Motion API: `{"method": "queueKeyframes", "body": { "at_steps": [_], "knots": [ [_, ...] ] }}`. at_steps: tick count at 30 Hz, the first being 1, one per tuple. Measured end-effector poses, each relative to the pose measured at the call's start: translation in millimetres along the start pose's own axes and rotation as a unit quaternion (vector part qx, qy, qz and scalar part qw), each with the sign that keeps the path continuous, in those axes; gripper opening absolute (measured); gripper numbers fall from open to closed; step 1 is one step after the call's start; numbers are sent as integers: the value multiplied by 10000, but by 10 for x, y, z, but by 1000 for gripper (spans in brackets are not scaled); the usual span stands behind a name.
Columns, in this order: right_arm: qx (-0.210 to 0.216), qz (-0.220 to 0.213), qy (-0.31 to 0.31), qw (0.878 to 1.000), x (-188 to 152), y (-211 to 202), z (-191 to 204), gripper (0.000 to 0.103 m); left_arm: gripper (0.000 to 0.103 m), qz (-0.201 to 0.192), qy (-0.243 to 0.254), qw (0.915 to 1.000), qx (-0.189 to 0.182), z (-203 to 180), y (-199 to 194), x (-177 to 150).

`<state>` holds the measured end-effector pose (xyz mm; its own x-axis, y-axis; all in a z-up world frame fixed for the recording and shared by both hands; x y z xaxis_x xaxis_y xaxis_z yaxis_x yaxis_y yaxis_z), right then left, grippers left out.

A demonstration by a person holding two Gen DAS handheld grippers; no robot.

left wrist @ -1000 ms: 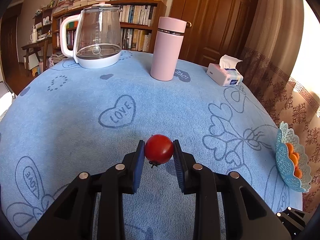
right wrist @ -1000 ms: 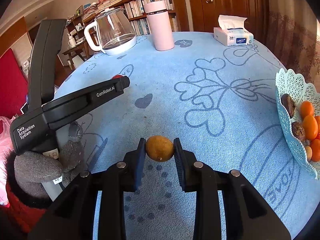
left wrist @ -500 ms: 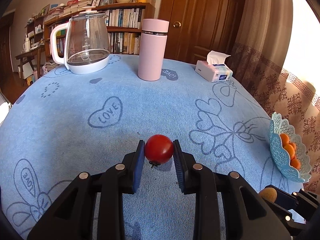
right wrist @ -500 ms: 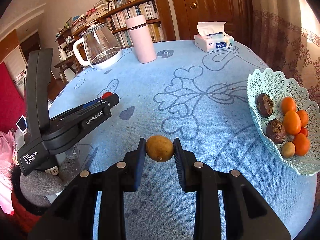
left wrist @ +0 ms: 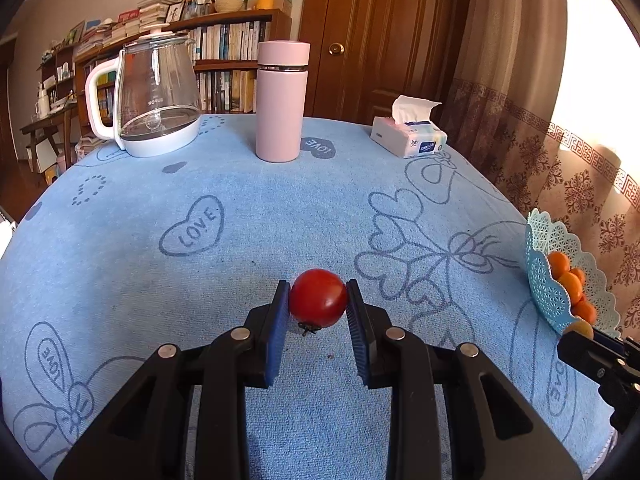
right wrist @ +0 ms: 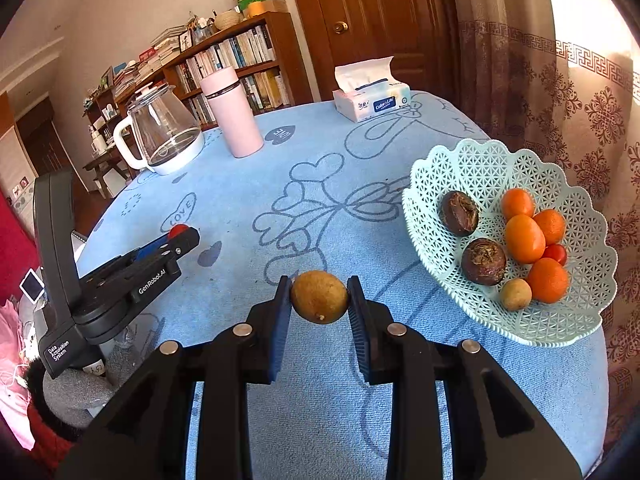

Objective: Organize fruits
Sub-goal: 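Carry the yellow fruit into the basket and open the right gripper while the left holds the tomato, then carry the red tomato into the basket and open the left gripper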

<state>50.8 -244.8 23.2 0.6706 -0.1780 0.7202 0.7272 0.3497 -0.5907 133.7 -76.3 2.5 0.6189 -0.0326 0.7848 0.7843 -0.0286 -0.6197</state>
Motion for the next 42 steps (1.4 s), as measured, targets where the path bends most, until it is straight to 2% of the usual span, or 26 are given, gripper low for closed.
{"method": "queueKeyframes", "body": {
  "at_steps": [16, 23, 35, 36, 39, 42],
  "knots": [
    [-726, -583, 567, 9940, 127, -483, -707, 29, 28, 1, 129, 9999, 16, -64, 4, -35],
    [-810, -527, 898, 9913, 52, -465, -982, 29, 28, 19, 172, 9998, 42, -79, 17, -49],
    [-789, -391, 1024, 9908, -28, -320, -1050, 29, 28, 43, 204, 9998, 58, -95, 32, -66],
    [-788, -387, 1044, 9907, -29, -317, -1060, 30, 28, 47, 207, 9998, 59, -94, 35, -67],
    [-761, -431, 1123, 9898, -21, -327, -1085, 45, 28, 62, 214, 9997, 66, -92, 51, -69],
    [-760, -464, 1137, 9895, -25, -342, -1097, 45, 28, 62, 229, 9997, 75, -98, 56, -73]
  ]
}}
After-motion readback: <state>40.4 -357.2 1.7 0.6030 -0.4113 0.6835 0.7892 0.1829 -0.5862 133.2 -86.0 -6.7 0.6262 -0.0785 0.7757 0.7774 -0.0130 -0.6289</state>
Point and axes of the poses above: each gripper's, at about its wrist camera, not at the fingertips, and y roughly the way its jaws point, z to its left, x to its top, the point moved 7 cm from there along y, roughly the way its jaws point, and after that the axes turned 12 degrees about x, right-handed, at the moved point
